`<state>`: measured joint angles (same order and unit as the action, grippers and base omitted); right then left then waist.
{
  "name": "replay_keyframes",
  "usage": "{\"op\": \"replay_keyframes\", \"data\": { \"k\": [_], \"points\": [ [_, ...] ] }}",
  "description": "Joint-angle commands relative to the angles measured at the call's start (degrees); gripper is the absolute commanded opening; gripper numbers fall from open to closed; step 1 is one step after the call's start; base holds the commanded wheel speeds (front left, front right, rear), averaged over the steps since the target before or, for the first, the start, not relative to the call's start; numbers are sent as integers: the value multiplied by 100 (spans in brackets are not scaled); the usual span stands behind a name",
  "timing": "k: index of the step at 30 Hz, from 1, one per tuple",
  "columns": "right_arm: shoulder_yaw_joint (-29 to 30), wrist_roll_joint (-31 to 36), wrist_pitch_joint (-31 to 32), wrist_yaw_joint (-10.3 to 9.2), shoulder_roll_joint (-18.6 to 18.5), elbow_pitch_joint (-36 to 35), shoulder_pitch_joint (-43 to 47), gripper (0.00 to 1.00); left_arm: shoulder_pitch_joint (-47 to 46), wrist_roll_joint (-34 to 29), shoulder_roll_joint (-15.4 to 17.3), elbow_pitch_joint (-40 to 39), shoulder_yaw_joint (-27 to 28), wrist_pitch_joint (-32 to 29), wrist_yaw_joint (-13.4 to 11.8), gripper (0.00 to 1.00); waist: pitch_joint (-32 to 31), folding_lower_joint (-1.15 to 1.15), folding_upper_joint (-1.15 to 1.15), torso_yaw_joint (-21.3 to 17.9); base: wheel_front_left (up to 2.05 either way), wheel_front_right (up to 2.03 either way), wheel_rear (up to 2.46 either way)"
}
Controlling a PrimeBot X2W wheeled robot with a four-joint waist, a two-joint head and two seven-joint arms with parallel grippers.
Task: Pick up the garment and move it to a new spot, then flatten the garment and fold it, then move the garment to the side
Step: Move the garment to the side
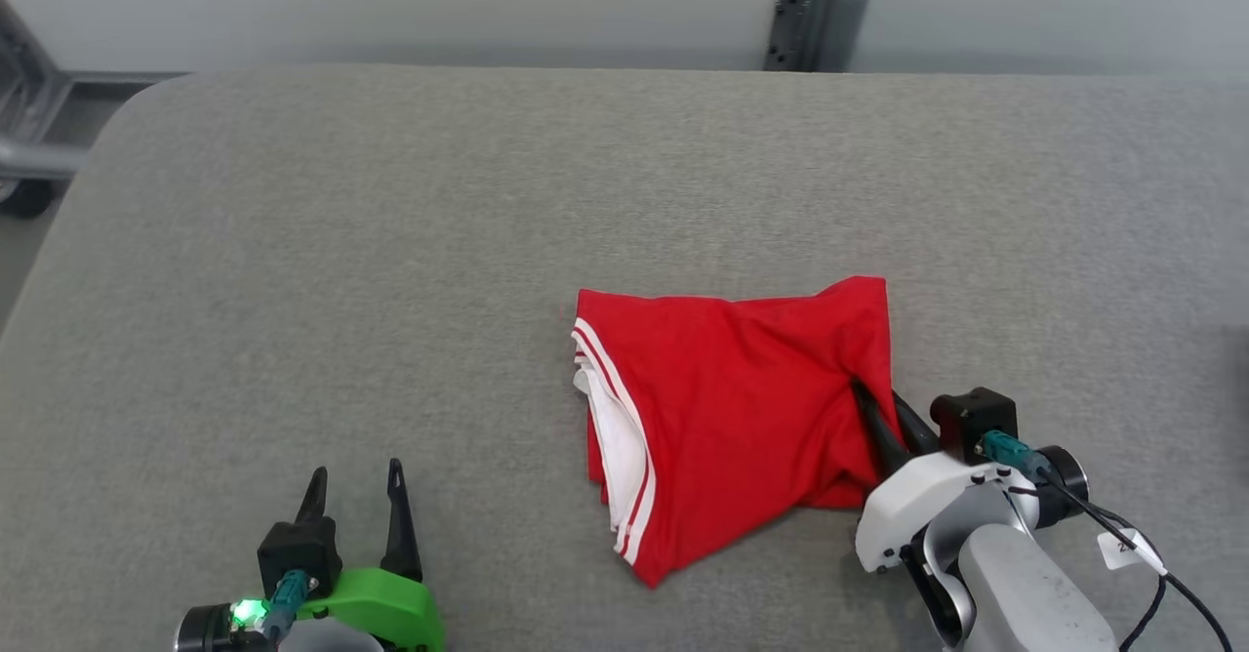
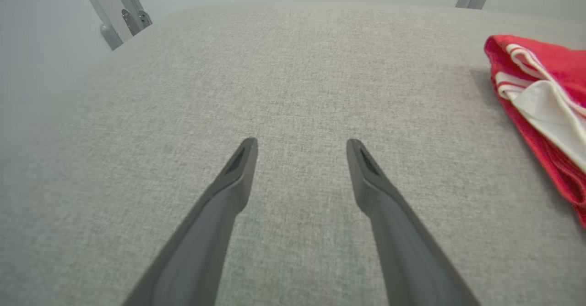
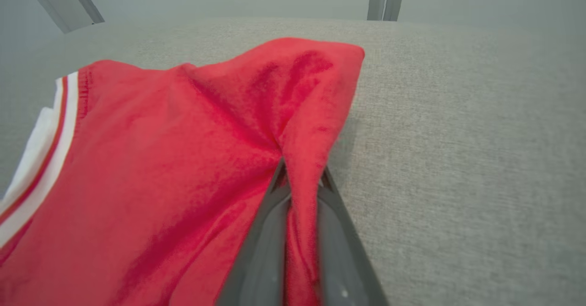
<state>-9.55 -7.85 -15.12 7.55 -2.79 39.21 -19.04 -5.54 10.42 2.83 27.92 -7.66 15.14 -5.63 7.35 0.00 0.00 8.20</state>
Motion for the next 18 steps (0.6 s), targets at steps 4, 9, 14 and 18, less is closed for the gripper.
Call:
{"op": "replay_keyframes", "data": {
  "k": [4, 9, 14, 18],
  "points": [
    [-57, -132, 0, -12, -24, -117, 105, 0, -159, -19, 18, -11, -38, -5, 21, 100, -180, 0, 0, -1925, 0, 0, 0],
    [-140, -371, 0, -12, -24, -252, 66, 0, -321, -45, 19, -8, -68, -5, 50, 100, -24, 0, 0, -2853, 0, 0, 0],
    [-187, -435, 0, -11, -16, -316, 27, 0, -448, -55, 21, 44, -136, -5, 96, 100, 86, 0, 0, -3508, 0, 0, 0],
    [-135, -464, 0, -11, -19, -385, 12, 0, -589, -72, 21, 108, -288, -5, 166, 100, 211, 0, 0, -3734, 0, 0, 0]
  ]
}}
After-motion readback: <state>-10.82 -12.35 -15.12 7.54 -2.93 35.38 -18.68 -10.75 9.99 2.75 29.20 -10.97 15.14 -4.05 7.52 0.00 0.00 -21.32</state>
